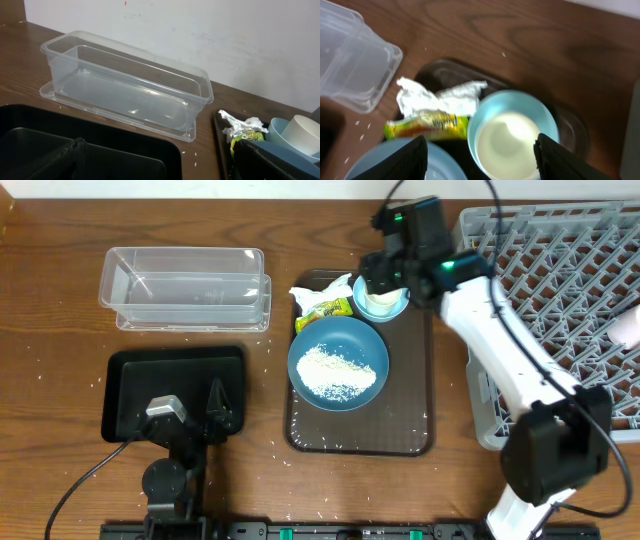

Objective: Sort waste into correct bins and load items into the dishwasher rack
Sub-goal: 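Move the right gripper to the white cup and grasp it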

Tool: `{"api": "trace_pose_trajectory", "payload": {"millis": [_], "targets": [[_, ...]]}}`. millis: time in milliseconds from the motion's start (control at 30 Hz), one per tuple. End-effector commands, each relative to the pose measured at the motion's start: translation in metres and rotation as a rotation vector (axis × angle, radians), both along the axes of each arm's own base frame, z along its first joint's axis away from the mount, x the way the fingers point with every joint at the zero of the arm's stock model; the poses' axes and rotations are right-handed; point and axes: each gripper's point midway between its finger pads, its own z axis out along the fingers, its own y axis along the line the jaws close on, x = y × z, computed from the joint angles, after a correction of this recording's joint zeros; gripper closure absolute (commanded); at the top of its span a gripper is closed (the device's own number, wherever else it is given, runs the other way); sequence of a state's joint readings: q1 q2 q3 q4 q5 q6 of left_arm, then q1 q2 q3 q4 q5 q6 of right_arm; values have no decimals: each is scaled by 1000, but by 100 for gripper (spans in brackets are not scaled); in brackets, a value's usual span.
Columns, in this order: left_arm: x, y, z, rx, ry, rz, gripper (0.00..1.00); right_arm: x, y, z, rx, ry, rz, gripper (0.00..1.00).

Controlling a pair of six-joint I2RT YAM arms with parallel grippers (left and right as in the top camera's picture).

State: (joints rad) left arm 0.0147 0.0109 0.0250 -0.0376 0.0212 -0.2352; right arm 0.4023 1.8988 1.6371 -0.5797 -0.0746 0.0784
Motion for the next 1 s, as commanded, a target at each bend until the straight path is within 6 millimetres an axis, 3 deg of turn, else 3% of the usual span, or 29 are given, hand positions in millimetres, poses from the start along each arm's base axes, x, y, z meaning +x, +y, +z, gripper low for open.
{"api": "trace_pose_trajectory", "payload": {"millis": [0,133,233,400,500,633,800,900,967], "targets": [[-1,0,-17,7,48,4,5,9,3,-40,-104,17,-59,33],[-1,0,-17,7,48,4,5,8,8,-81,-183,60,-67,32],[-1,0,-17,7,48,4,5,4,11,-94,-193,89,-73,32],[-1,0,-17,7,48,4,5,0,11,-97,-197,109,-83,38],[-1,0,-17,7,48,4,5,-2,9,-99,-201,122,-88,53],[-1,0,-17,7,48,4,5,-5,9,-97,-192,135,-103,66],[-1,0,-17,7,48,4,5,-9,12,-85,-179,138,-105,79],[-1,0,-17,7,48,4,5,-8,12,-73,-175,131,-105,96],[-1,0,-17,7,48,4,5,-8,13,-67,-174,130,-105,99]]}}
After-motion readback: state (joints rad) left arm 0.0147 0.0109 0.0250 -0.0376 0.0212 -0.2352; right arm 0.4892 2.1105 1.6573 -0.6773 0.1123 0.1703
